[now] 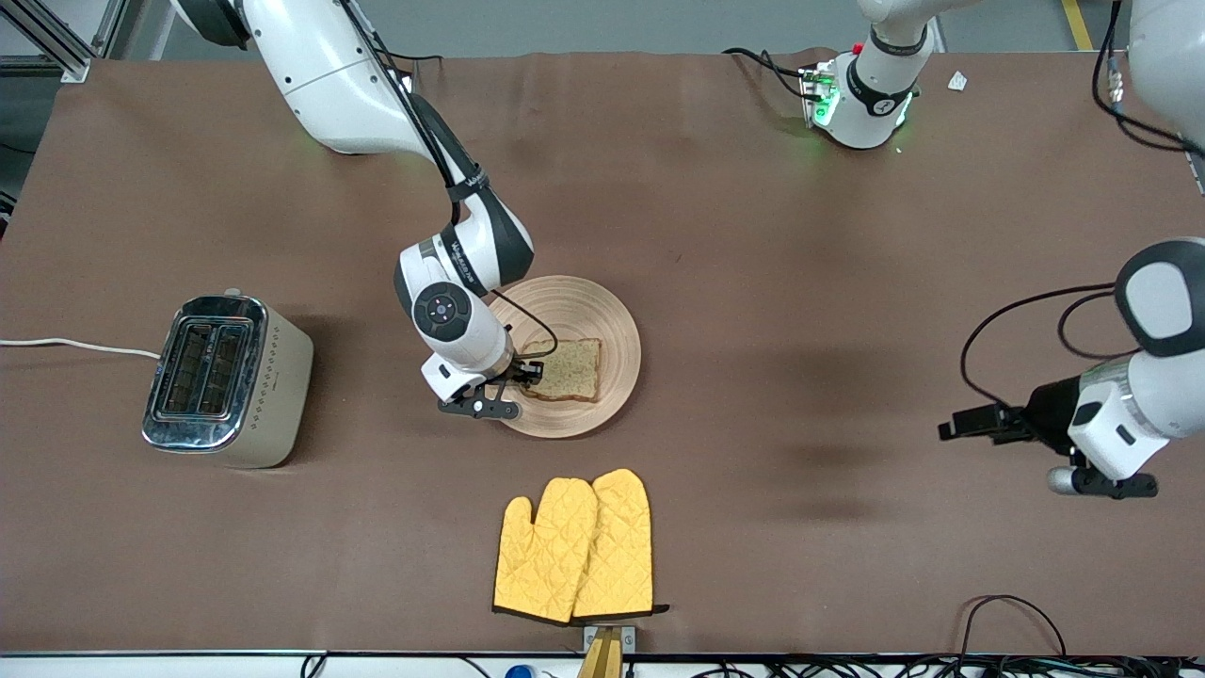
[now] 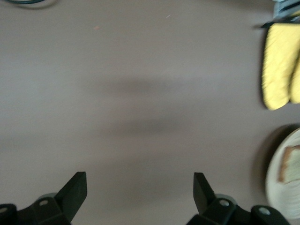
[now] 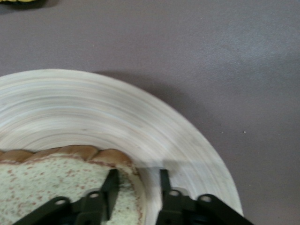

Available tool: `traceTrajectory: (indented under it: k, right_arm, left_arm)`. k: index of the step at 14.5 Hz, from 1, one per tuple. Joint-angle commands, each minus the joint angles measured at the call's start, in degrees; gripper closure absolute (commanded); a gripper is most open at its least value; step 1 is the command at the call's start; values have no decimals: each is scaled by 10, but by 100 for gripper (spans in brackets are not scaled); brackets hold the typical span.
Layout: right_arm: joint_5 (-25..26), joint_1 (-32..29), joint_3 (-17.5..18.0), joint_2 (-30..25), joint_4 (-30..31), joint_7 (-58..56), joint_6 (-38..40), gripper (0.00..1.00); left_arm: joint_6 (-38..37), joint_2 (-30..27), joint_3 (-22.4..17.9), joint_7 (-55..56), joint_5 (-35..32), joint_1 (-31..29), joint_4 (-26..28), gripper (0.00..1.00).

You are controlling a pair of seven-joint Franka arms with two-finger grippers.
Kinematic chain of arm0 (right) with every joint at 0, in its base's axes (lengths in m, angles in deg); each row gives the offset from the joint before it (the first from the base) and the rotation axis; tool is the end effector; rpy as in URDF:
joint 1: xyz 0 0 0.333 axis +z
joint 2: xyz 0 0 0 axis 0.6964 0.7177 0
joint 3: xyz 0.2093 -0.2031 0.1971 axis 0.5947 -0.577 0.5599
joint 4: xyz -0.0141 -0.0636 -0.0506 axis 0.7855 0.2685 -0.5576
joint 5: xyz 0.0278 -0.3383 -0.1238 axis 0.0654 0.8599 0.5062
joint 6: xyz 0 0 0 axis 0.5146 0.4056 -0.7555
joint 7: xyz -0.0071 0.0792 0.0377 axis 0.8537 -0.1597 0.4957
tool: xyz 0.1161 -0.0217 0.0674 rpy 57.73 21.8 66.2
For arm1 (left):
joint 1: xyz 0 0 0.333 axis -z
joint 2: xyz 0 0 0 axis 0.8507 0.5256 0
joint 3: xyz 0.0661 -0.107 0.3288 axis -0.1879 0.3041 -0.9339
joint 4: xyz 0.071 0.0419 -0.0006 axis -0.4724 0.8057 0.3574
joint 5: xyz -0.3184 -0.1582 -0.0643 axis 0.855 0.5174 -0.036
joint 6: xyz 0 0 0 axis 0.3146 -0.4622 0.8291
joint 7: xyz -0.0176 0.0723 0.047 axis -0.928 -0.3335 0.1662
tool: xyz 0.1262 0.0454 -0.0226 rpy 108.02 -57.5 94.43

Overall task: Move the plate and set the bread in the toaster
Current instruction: 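Grasp the bread slice with the right gripper while the left gripper withdraws, then carry the bread slice with the right gripper over the toaster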

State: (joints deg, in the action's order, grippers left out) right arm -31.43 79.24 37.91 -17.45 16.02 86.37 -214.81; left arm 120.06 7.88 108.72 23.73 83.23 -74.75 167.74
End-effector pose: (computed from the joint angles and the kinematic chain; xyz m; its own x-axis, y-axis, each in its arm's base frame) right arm 0.5787 0.3591 0.2347 0.9913 -0.1239 -0.0439 -0.1268 -0.9893 -0.0715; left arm 0.6829 -0.0064 0.4493 0.9995 -0.0303 -0.0023 -0.0286 -0.9635 0.2661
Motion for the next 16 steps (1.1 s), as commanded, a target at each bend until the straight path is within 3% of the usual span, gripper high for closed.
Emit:
traceTrajectory:
  k: [1, 3, 5, 7, 10, 16]
  right_arm:
    - [-6, 8, -4, -6, 15, 34, -4, 83]
    - [-6, 9, -4, -6, 14, 36, -4, 97]
    - [-6, 8, -4, -9, 10, 36, 3, 100]
    - [-5, 6, -5, -14, 2, 31, 18, 100]
    - [19, 1, -22, -32, -62, 30, 149, 100]
    - [170, -20, -47, -37, -220, -11, 386, 100]
  left_arm:
    - [-80, -74, 3, 66, -63, 11, 11, 0]
    - [-122, -110, 16, 95, -83, 10, 10, 0]
    - [-128, -151, 10, 91, -84, 20, 17, 0]
    - [-136, -197, -31, 91, -84, 49, 38, 0]
    - [-169, -266, -98, 83, -82, 106, 80, 0]
    - [-229, -315, -94, 96, -82, 124, 99, 0]
